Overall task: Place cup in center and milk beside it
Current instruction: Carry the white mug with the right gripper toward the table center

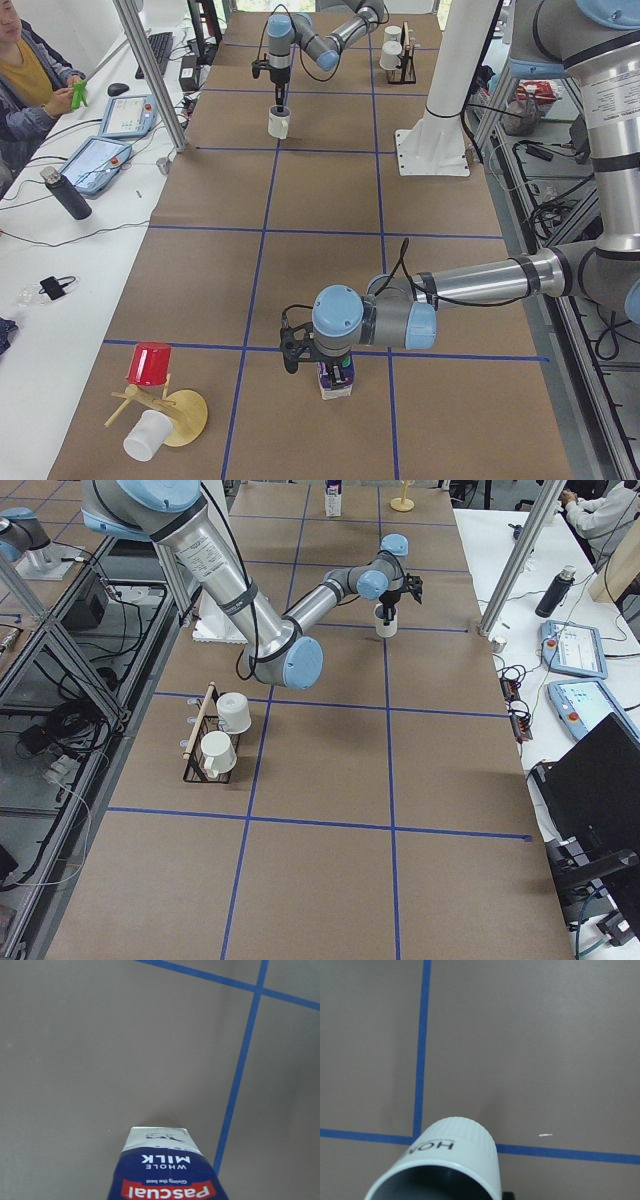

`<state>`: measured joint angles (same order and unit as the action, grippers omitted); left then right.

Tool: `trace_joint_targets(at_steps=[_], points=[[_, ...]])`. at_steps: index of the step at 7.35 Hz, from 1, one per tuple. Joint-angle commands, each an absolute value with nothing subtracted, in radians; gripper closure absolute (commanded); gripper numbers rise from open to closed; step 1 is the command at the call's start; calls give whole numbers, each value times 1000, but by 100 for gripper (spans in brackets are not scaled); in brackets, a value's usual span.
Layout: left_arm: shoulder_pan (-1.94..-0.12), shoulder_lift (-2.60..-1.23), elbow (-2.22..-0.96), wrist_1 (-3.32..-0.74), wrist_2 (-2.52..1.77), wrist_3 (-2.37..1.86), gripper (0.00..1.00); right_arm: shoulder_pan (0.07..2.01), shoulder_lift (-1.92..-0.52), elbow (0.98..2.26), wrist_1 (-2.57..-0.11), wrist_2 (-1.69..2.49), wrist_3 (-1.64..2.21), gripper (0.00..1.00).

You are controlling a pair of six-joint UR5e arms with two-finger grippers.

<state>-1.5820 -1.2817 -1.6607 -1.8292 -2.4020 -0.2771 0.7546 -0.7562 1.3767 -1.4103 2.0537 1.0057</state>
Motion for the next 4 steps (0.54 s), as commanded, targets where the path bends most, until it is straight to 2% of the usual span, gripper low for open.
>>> trace_joint_targets(at_steps=[1, 2, 4], points=[[-1582, -1282, -1661, -1829, -2402, -278, 49, 743, -701, 1297, -1356, 2043, 1041, 100], [-1582, -1281, -1661, -1829, -2402, -279, 49, 726, -648, 1232, -1350, 2020, 1072, 100], [-1582, -1282, -1661, -1829, -2404, -279, 49, 710, -634, 1207, -1350, 2014, 1071, 100]])
